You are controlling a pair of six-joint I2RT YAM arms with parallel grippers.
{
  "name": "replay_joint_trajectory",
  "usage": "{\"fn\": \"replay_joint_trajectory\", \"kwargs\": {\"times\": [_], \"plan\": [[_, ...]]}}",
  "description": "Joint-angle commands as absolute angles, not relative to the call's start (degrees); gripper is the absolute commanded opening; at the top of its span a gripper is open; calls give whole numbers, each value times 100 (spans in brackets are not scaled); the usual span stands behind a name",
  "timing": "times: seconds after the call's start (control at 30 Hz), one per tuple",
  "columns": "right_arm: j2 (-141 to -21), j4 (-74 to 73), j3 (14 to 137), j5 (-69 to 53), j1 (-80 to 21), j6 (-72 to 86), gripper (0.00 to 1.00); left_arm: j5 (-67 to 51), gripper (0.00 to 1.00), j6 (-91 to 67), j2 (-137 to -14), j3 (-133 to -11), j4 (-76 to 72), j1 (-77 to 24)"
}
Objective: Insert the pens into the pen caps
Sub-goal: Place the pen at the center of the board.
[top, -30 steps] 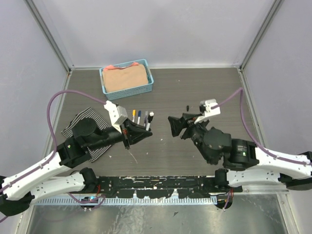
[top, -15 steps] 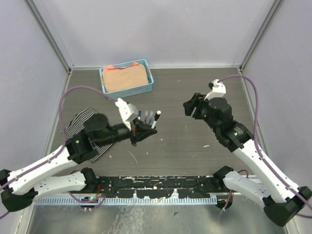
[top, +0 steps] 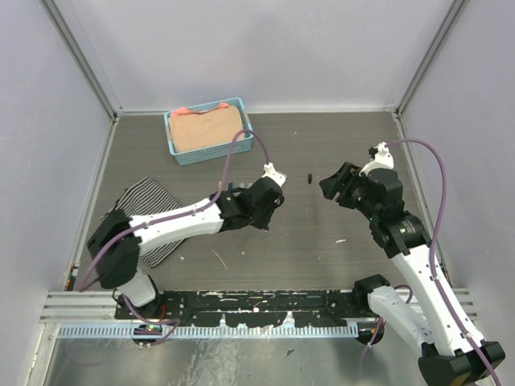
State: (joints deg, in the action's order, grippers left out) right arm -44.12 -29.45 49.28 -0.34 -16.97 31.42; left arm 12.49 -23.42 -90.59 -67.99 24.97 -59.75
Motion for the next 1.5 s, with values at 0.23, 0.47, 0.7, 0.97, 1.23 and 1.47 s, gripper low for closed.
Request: {"fn": "replay_joint_trajectory", "kwargs": {"times": [0.23,0.47,0.7,0.97,1.23,1.47], "plan": [[-4170,-3164,4996,-518,-1688,2978,65,2140,0,-2841,-10360,-7651,3156,-5850],[-4232,-3164,4922,-628,-1693,2940,65,2046,0,-2900,-10658,-7643,3068,-5564],[-4289,-3164,4860,-727,-1694,2948,65,1981,1,-2816,-10942,-7714,3018,-5313],[-4306,-3181,4788,-772,-1693,2968,65,2027,5,-2709,-11263,-7944,2988,-5194],[-4298,-3230,4781,-800,-1688,2966,65,2000,14,-2668,-11422,-8067,3021,-5108],[-4289,-3277,4801,-796,-1692,2948,65,1932,21,-2705,-11543,-8077,2976,-5093]]}}
